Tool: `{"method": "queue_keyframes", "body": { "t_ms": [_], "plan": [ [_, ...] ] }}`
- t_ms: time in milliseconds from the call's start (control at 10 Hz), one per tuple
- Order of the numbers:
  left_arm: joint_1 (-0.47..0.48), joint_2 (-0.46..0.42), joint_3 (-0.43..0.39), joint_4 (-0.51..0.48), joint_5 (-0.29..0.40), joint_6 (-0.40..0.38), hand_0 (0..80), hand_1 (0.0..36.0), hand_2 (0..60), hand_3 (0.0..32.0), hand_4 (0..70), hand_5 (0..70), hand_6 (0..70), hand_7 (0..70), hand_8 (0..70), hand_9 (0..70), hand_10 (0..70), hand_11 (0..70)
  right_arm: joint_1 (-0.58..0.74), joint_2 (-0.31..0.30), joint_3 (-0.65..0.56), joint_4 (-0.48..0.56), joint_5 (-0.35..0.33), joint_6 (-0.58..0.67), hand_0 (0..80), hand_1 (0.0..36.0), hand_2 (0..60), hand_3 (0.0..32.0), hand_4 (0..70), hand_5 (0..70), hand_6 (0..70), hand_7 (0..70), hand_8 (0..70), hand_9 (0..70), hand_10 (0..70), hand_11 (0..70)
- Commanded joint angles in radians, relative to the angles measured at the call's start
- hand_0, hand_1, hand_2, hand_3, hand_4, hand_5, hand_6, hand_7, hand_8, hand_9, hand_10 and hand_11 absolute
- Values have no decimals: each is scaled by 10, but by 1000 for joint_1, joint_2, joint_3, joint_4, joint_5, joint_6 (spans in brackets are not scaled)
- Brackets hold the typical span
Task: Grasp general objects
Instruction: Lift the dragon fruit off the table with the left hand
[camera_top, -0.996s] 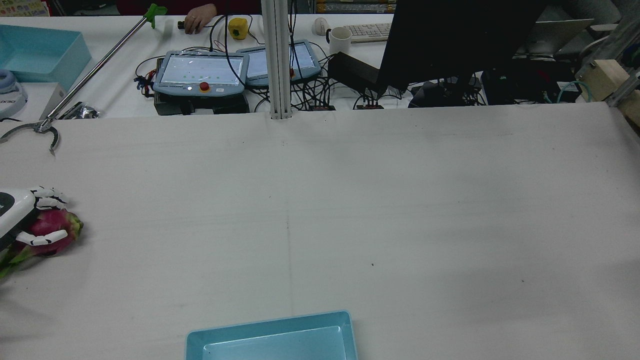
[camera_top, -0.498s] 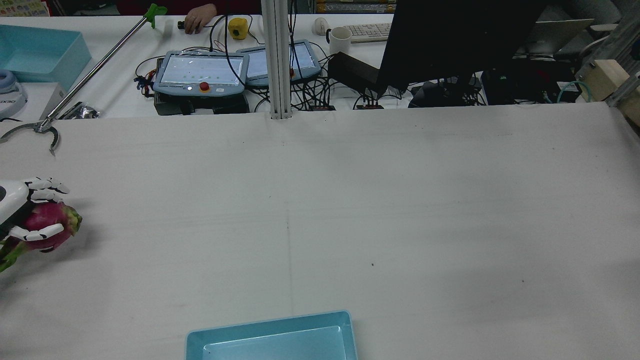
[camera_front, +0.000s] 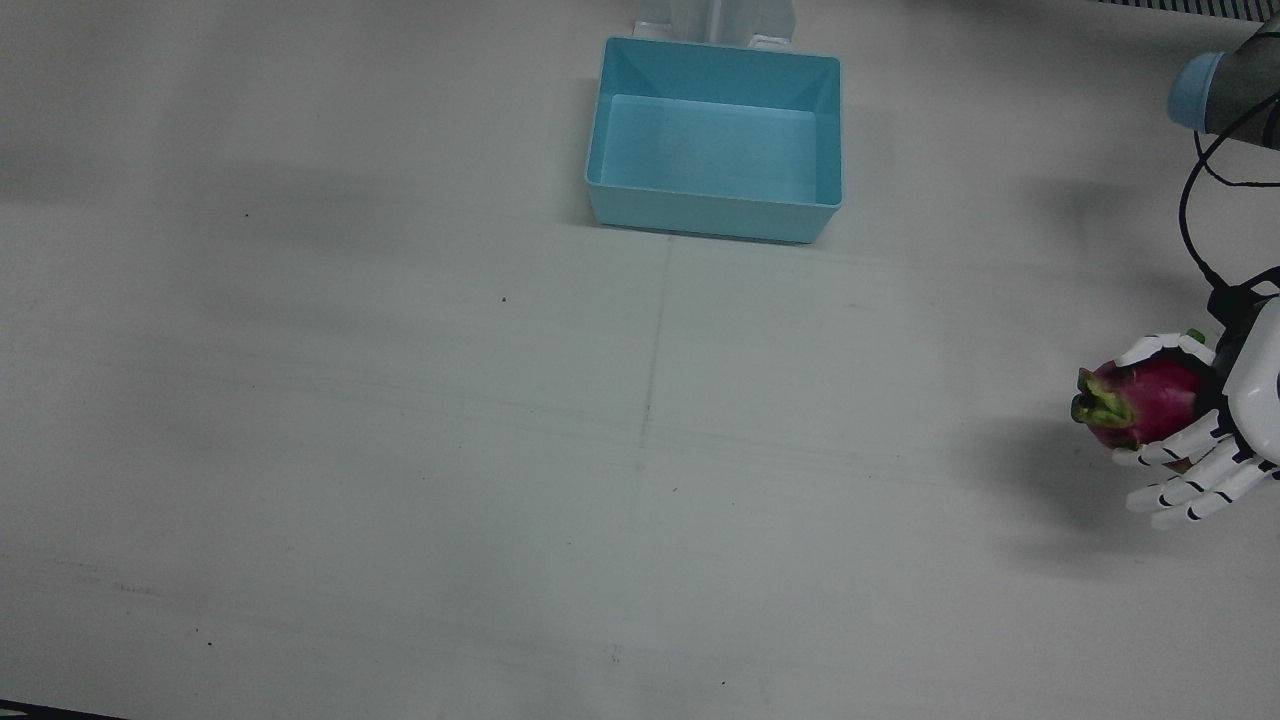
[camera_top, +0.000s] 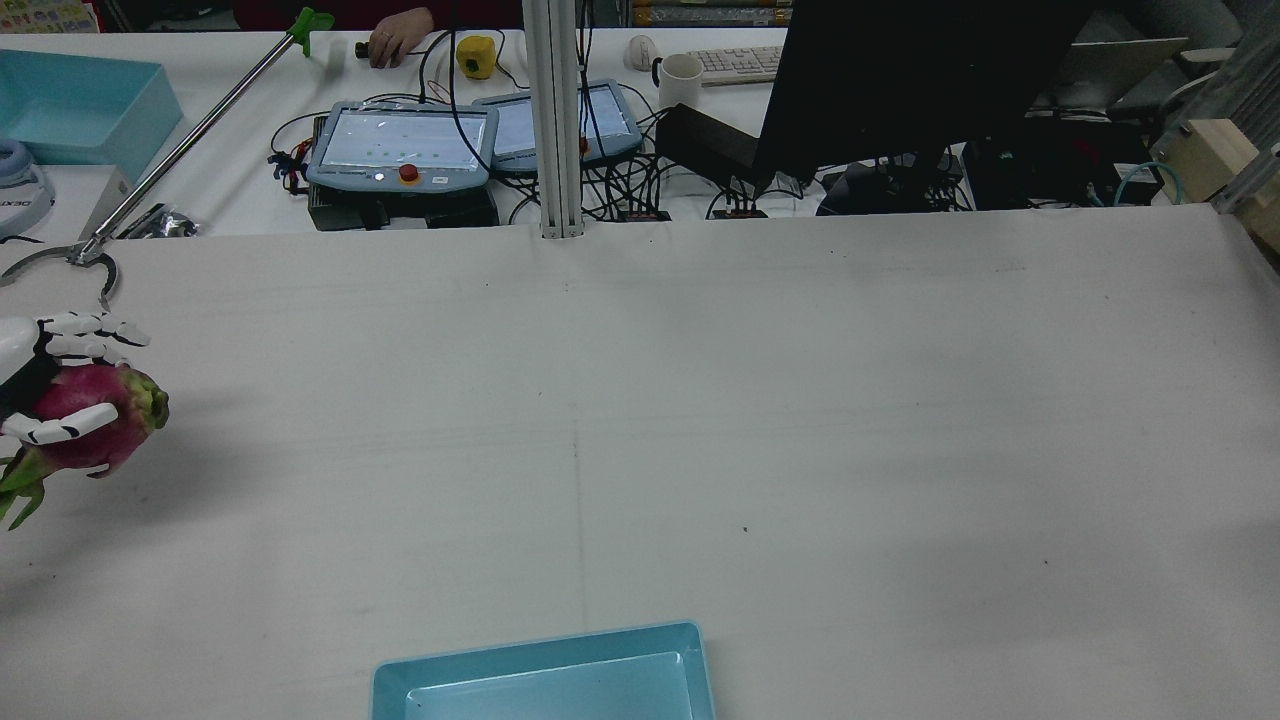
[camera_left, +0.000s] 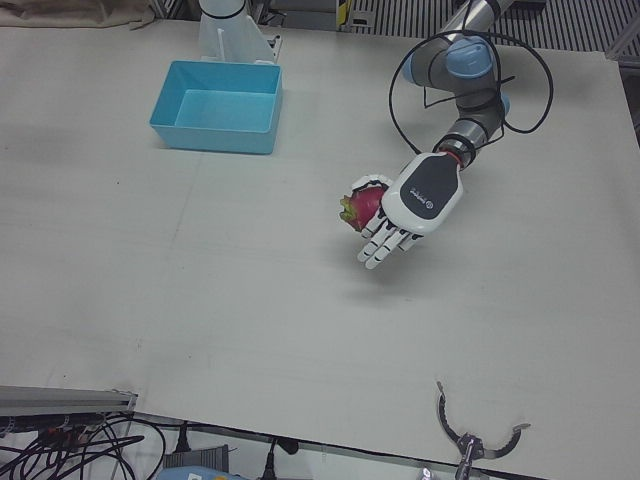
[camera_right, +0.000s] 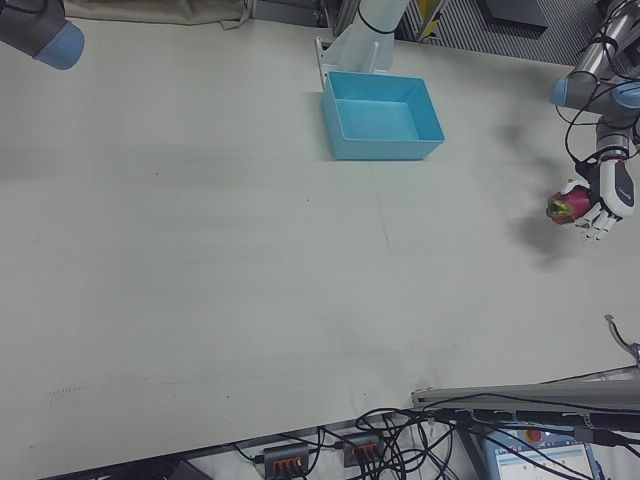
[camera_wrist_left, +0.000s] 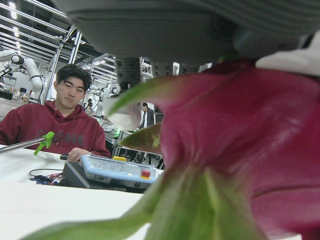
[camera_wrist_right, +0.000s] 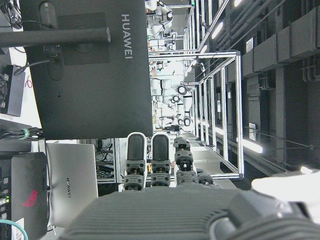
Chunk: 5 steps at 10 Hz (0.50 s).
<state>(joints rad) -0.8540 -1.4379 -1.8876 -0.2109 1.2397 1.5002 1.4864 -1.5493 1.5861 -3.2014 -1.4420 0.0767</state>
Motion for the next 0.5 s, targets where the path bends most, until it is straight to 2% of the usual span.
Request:
{"method": "queue_keyframes", "body": {
  "t_ms": [0, 100, 199, 299, 398],
  "plan": [
    [-161, -7, -103, 62, 125, -235, 0, 116, 600, 0, 627, 387, 428, 266, 332, 221, 700, 700, 0, 0, -1, 0, 0, 0, 0, 0, 0, 0, 0, 0, 0, 0, 0, 0, 0, 0],
    [-177, -9, -108, 61, 144, -305, 28, 122, 600, 0, 655, 398, 437, 276, 333, 222, 700, 700, 0, 0, -2, 0, 0, 0, 0, 0, 0, 0, 0, 0, 0, 0, 0, 0, 0, 0],
    [-178, -3, -128, 45, 149, -348, 25, 115, 600, 0, 632, 381, 416, 271, 327, 219, 700, 700, 0, 0, -2, 0, 0, 0, 0, 0, 0, 0, 0, 0, 0, 0, 0, 0, 0, 0],
    [-177, 19, -133, -34, 188, -383, 30, 113, 600, 0, 614, 361, 389, 271, 315, 210, 700, 700, 0, 0, -2, 0, 0, 0, 0, 0, 0, 0, 0, 0, 0, 0, 0, 0, 0, 0],
    [-177, 30, -133, -74, 207, -446, 96, 123, 600, 0, 670, 381, 402, 299, 316, 212, 700, 700, 0, 0, -2, 0, 0, 0, 0, 0, 0, 0, 0, 0, 0, 0, 0, 0, 0, 0]
  ]
}}
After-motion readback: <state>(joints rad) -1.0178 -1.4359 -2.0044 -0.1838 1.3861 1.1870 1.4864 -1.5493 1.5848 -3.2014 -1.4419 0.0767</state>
